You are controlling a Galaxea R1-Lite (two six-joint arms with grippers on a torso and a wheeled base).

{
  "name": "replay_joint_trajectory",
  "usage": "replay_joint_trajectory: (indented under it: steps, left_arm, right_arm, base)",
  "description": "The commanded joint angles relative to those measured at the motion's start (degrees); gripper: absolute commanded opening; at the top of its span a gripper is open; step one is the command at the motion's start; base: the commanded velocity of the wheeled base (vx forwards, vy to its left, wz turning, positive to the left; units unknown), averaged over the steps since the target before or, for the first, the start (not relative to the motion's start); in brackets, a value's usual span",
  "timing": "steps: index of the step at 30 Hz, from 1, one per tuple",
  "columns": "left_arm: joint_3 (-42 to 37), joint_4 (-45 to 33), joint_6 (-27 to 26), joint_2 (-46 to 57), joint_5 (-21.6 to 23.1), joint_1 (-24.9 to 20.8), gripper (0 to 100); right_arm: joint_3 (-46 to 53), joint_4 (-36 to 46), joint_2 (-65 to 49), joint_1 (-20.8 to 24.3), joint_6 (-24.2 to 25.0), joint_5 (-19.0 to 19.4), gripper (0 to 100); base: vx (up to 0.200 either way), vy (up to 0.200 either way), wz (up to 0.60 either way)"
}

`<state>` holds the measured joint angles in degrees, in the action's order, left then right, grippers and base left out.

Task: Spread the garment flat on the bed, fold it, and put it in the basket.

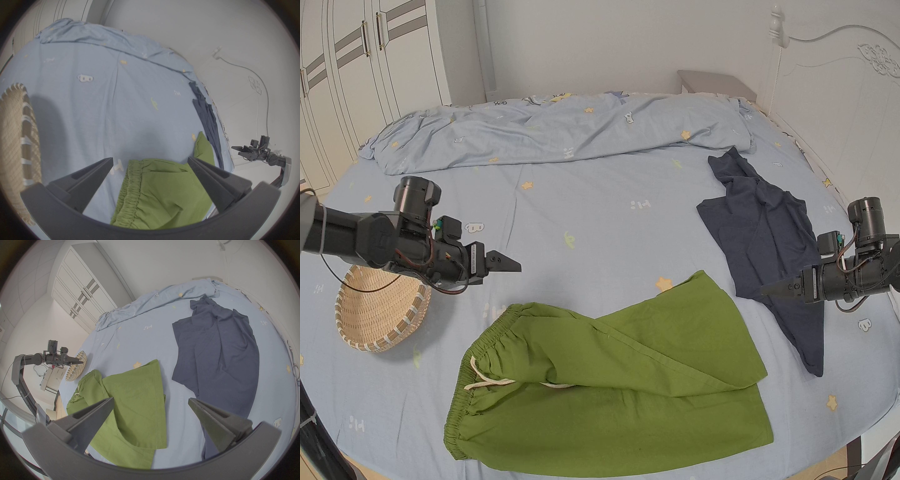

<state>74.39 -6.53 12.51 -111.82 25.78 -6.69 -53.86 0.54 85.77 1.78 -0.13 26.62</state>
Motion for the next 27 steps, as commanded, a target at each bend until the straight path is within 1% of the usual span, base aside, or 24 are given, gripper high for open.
replay_joint_trajectory:
  steps: [1,9,27]
  left_arm:
    - [0.1,1.1,-0.2,-7.1,-0.1,-0.4,100]
    - [0.4,1.3,-0.2,-10.1,-0.1,-0.9,100]
    - [0.1,1.8,0.4,-10.7,0.4,-1.3,100]
  right_arm:
    - [0.7,-0.1,0.4,0.2,-0.1,0.0,100]
    - [0.8,-0.1,0.6,0.5,-0.1,0.0,100]
    - [0.8,0.0,1.2,0.2,0.0,0.0,100]
  base:
    - [0.0,0.0,0.0]
    - [0.0,0.0,0.0]
    - [0.0,0.0,0.0]
